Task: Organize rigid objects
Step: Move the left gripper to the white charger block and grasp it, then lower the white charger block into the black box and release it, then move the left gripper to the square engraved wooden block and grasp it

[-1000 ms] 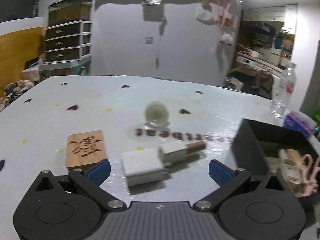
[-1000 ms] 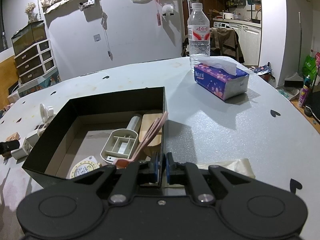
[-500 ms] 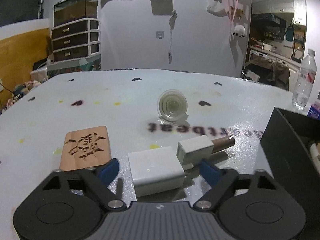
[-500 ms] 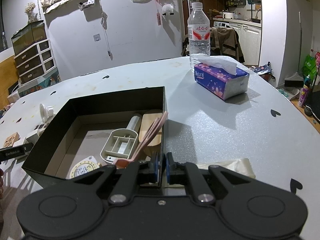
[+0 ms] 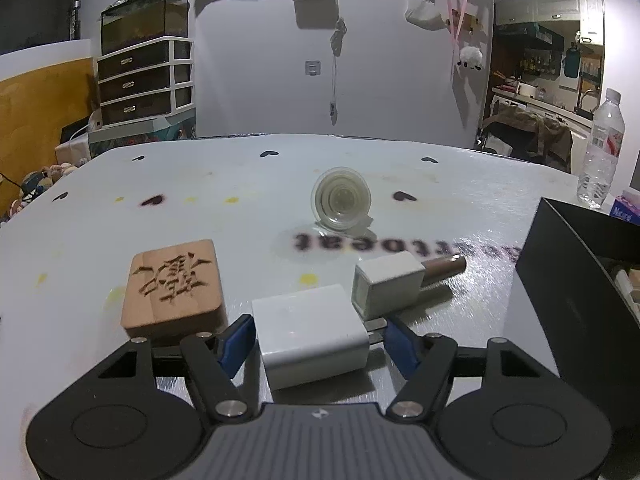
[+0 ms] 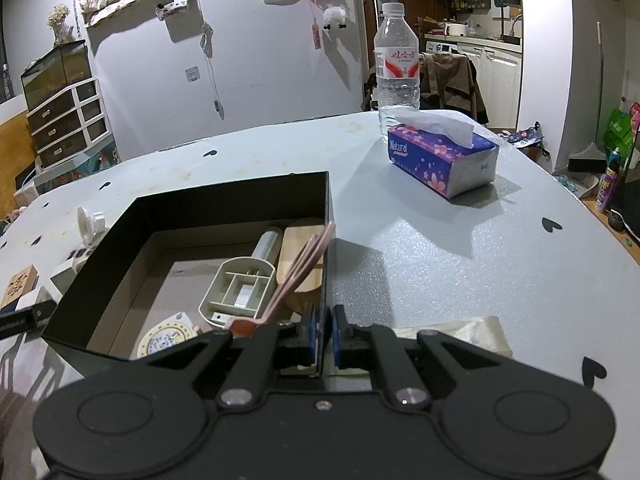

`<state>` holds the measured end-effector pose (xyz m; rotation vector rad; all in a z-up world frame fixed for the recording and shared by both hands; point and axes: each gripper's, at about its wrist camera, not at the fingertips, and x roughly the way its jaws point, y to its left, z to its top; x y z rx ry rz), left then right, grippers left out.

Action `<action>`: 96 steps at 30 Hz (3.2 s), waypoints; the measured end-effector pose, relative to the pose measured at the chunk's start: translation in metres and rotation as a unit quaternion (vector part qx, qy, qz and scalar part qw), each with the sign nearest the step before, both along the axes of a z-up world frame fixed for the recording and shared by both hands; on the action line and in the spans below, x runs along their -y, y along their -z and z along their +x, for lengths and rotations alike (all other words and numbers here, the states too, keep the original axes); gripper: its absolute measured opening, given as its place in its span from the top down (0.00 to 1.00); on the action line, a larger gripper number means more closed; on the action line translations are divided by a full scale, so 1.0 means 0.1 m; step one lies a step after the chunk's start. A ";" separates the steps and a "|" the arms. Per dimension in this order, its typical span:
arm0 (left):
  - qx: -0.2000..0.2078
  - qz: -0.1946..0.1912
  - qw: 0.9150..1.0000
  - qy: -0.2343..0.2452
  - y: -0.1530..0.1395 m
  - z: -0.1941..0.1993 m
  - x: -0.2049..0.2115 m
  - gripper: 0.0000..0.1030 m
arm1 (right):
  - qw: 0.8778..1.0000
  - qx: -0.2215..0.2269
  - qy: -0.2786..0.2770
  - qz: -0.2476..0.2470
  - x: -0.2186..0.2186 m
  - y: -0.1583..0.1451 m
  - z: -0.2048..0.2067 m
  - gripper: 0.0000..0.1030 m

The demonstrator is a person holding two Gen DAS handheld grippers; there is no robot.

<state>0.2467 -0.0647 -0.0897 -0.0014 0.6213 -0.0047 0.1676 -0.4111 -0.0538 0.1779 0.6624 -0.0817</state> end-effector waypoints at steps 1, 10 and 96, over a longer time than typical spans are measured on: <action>0.000 -0.003 1.000 0.001 0.00 -0.04 0.00 0.32 | 1.000 0.000 0.000 0.000 0.00 0.00 0.00 0.92; 0.007 -0.032 0.999 0.016 -0.10 -0.33 -0.02 0.32 | 1.000 0.000 0.000 0.000 0.00 0.00 0.00 0.92; -0.054 -0.054 0.963 0.259 -0.94 -0.21 1.14 0.00 | 1.000 -0.007 -0.003 -0.001 -0.01 -0.02 0.03 0.92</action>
